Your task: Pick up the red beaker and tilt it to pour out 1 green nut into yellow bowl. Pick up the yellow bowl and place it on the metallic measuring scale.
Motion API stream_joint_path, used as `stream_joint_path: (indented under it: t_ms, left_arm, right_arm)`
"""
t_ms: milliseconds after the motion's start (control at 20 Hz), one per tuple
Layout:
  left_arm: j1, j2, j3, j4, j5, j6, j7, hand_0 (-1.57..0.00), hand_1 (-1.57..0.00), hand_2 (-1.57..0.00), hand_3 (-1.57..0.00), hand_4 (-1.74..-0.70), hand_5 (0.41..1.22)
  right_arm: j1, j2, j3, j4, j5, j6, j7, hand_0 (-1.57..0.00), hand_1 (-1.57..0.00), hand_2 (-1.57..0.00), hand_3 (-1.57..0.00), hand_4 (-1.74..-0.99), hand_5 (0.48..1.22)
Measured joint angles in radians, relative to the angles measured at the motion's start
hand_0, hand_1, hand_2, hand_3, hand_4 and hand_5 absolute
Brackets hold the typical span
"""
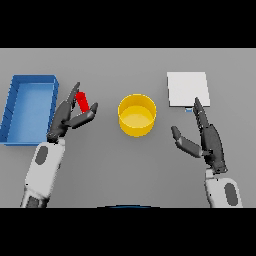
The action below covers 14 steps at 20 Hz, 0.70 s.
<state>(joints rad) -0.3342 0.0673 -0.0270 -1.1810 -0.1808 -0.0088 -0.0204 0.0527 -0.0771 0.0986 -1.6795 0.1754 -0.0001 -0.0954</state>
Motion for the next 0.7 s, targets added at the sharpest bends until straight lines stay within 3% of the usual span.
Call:
stream_joint_path:
  t_ms: [200,500,550,650,700]
  left_arm:
    - [-0.089,-0.002,0.025,0.11,-0.009,0.022,0.003,0.0,0.0,0.0,0.0,-1.21,0.673]
    - [-0.148,-0.036,0.083,0.235,0.037,0.034,-0.135,0.0,0.0,-0.01,0.0,-1.3,0.719]
    - [-0.161,-0.037,0.097,0.263,0.047,0.032,-0.151,0.0,-0.01,-0.05,-0.04,-1.33,0.738]
    - [-0.177,-0.061,0.11,0.291,0.057,0.05,-0.166,-0.21,-0.23,-0.29,-0.25,-1.4,0.787]
    - [-0.176,-0.061,0.118,0.311,0.057,0.056,-0.198,-0.38,-0.41,-0.46,-0.52,-1.41,0.874]
  right_arm:
    - [0.003,-0.004,-0.007,0.008,-0.002,-0.001,0.005,0.0,0.0,0.0,0.0,-1.24,0.639]
    - [0.022,-0.005,-0.009,-0.025,-0.014,0.001,0.01,0.0,0.0,0.0,0.0,-1.246,0.646]
    - [0.02,-0.001,-0.007,-0.016,-0.007,-0.004,0.019,0.0,0.0,0.0,0.0,-1.244,0.644]
    - [0.023,0.005,-0.004,-0.014,-0.008,-0.003,0.013,0.0,0.0,0.0,0.0,-1.24,0.645]
    - [0.019,0.001,-0.008,-0.015,-0.007,-0.006,0.01,0.0,0.0,0.0,0.0,-1.236,0.647]
